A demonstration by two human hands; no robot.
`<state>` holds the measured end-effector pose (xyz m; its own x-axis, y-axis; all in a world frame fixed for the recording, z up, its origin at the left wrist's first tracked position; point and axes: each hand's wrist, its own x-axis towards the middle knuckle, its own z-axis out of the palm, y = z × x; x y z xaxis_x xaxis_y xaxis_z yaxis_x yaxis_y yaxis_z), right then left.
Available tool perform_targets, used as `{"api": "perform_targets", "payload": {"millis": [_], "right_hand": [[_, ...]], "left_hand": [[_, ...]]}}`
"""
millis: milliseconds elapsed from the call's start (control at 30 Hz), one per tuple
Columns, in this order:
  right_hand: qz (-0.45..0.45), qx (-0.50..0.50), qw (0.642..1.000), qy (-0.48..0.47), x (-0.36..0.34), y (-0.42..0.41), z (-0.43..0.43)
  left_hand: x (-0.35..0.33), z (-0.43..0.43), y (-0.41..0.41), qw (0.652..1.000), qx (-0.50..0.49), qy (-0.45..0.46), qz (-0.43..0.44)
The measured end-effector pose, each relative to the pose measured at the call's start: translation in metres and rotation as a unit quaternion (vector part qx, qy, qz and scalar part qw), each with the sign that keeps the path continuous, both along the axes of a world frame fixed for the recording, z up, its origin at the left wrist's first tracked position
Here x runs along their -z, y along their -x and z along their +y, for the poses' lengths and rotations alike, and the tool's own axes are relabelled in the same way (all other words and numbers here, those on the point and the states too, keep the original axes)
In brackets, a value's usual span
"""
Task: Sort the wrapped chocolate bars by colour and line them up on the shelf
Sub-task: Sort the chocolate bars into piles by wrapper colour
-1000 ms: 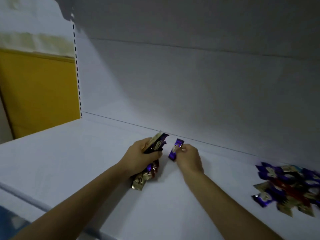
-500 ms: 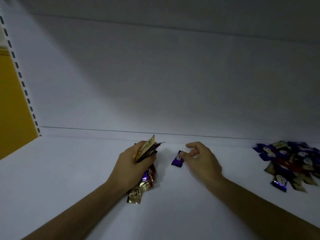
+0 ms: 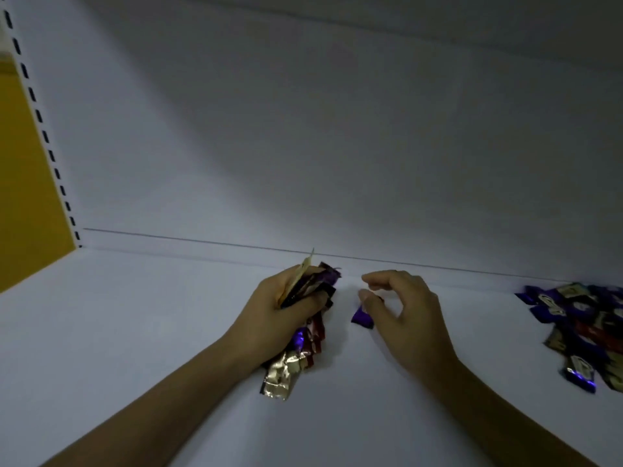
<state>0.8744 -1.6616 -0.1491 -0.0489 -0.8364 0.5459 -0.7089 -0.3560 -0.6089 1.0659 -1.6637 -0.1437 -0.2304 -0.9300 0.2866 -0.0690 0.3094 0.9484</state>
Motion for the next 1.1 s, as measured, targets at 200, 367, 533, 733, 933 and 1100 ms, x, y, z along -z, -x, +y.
{"api": "perform_targets", "payload": {"millis": [200,367,533,733,933,1100], "right_hand": [[-0.013,-0.122,0.991,0.044,-0.009,-0.018,0.007],[-0.048,-0.126,0.990,0.032,0.002,-0.012,0.004],[-0.045,-0.142,0.987,0.069,0.006,-0.015,0.004],[-0.202,-0.098,0.974,0.009,-0.004,-0.006,0.004],[-0.270,-0.014,0.953,-0.135,-0.005,0.045,-0.012],[-0.048,0.082,0.986,-0.136,-0.003,0.053,-0.015]], "left_hand": [[-0.003,0.000,-0.003,0.998,0.056,0.010,-0.030],[-0.002,0.002,0.001,0.992,0.065,0.063,-0.087],[0.002,0.001,0.004,0.993,0.050,0.075,-0.075],[0.001,0.005,0.006,0.992,0.016,0.065,-0.110],[0.001,0.003,0.007,0.993,-0.011,0.019,-0.112],[0.003,0.001,0.007,0.994,-0.022,0.003,-0.108]]}}
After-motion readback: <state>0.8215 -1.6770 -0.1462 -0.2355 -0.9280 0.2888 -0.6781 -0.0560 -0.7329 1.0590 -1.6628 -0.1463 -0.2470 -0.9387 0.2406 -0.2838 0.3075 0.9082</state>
